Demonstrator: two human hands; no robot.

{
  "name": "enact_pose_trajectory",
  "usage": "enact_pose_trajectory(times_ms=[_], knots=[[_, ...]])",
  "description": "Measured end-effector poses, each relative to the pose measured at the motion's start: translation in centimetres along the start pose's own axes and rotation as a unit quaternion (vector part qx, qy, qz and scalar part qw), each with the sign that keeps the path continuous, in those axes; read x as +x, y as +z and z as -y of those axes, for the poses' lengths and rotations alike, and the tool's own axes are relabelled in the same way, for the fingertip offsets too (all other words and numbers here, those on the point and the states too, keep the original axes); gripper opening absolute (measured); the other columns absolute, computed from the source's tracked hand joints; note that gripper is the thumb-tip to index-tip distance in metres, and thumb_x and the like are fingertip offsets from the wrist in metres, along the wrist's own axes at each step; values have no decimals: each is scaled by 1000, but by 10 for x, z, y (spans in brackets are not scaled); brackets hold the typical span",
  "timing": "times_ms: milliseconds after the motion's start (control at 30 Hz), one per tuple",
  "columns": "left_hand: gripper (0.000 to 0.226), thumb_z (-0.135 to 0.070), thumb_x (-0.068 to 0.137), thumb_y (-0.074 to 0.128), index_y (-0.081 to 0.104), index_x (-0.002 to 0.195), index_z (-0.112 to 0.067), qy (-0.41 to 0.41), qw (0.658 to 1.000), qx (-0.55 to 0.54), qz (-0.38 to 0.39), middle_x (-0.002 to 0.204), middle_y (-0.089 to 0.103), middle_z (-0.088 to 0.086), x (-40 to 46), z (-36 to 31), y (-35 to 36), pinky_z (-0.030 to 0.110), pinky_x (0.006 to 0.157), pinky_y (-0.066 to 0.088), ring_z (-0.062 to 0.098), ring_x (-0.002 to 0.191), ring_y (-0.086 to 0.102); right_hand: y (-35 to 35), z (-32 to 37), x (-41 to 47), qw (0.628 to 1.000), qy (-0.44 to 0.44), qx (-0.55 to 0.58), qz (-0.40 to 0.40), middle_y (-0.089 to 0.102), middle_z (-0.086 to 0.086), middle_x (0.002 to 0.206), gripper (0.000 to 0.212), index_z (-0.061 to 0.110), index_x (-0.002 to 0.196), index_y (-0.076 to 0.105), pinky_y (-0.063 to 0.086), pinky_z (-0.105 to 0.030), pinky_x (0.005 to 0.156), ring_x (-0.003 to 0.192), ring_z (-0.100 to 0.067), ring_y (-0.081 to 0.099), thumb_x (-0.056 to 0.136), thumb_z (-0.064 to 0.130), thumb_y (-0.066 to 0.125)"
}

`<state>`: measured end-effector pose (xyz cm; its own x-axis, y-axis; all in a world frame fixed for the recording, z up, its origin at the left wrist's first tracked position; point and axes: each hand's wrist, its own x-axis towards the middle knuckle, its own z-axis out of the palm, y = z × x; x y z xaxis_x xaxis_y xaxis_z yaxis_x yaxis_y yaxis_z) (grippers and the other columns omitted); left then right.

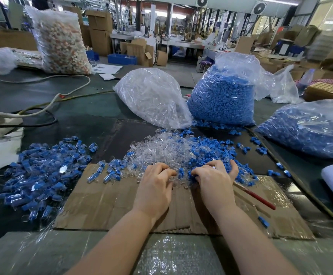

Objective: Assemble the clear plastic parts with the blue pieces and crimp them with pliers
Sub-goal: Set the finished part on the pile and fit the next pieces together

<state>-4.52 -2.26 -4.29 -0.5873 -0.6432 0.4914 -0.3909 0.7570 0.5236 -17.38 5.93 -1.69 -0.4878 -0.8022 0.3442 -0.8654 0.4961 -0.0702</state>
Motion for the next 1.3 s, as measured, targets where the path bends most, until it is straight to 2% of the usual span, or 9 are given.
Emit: enact_pose_trajectory(times_ms=[133, 233, 333, 600, 700, 833, 967, 1167, 1300], knots=[[28, -32, 88, 60, 64, 113, -22, 41, 999, 25, 15, 97, 47, -11, -2, -3, -2, 25, 93, 34, 7, 95, 37, -1, 1, -2, 1000, -5, -13, -9, 68, 10, 82, 20, 28, 90, 69, -9, -49, 108, 110, -14, 46, 92, 16, 53], [34, -45, 90, 51, 57, 120, -29, 49, 994, 63, 71, 101, 49, -12, -2, -4, 0, 23, 92, 31, 8, 95, 36, -1, 1, -3, 1000, -4, -7, -17, 68, 8, 80, 20, 26, 88, 70, -7, -49, 108, 110, -15, 48, 91, 13, 55], [28, -42, 92, 49, 59, 115, -29, 40, 995, 61, 68, 106, 58, -11, -1, -2, 1, 22, 92, 31, 8, 97, 41, 0, 1, -4, 999, 3, 3, -33, 66, 6, 78, 17, 23, 83, 69, -2, -51, 109, 108, -18, 51, 89, 11, 58], [24, -36, 91, 54, 60, 111, -25, 28, 997, 36, 57, 106, 60, -10, -2, -1, 2, 22, 93, 35, 8, 99, 45, 6, 6, -13, 991, 1, 56, -121, 66, 0, 85, 22, 16, 74, 71, 30, -61, 97, 88, -29, 60, 68, -5, 72], [21, -33, 91, 55, 64, 108, -23, 18, 998, 27, 54, 104, 62, -8, -1, 0, 2, 20, 90, 35, 9, 99, 47, 5, 8, -15, 991, 1, 68, -120, 63, 1, 78, 20, 17, 71, 70, 28, -52, 94, 84, -28, 58, 64, -1, 70], [14, -25, 89, 61, 67, 100, -21, -5, 999, 6, 41, 98, 63, -8, 0, -1, 0, 12, 81, 32, 5, 92, 46, 4, 8, -19, 995, -26, 52, -84, 61, 5, 75, 3, 20, 68, 66, 25, -47, 94, 83, -23, 55, 70, 19, 64], [10, -19, 86, 65, 64, 95, -24, -51, 998, -25, 29, 87, 57, -13, -1, -1, -1, 8, 71, 33, 1, 82, 48, 6, 12, -16, 999, -25, 19, -38, 64, 8, 81, 15, 24, 75, 68, 21, -47, 100, 89, -20, 53, 85, 27, 57], [18, -16, 85, 66, 63, 101, -22, -78, 995, -55, 19, 83, 57, -12, -2, -1, -3, -1, 67, 35, -6, 71, 47, 11, 15, -20, 999, -4, 34, -31, 65, 8, 80, 15, 24, 81, 67, 19, -42, 97, 89, -21, 55, 86, 13, 59], [18, -16, 86, 65, 65, 103, -22, -62, 997, -44, 15, 84, 55, -16, -2, -1, -4, -1, 71, 35, -3, 75, 46, 15, 17, -23, 993, 17, 70, -96, 66, 5, 83, 15, 22, 82, 70, 24, -39, 89, 84, -23, 58, 75, 9, 72]])
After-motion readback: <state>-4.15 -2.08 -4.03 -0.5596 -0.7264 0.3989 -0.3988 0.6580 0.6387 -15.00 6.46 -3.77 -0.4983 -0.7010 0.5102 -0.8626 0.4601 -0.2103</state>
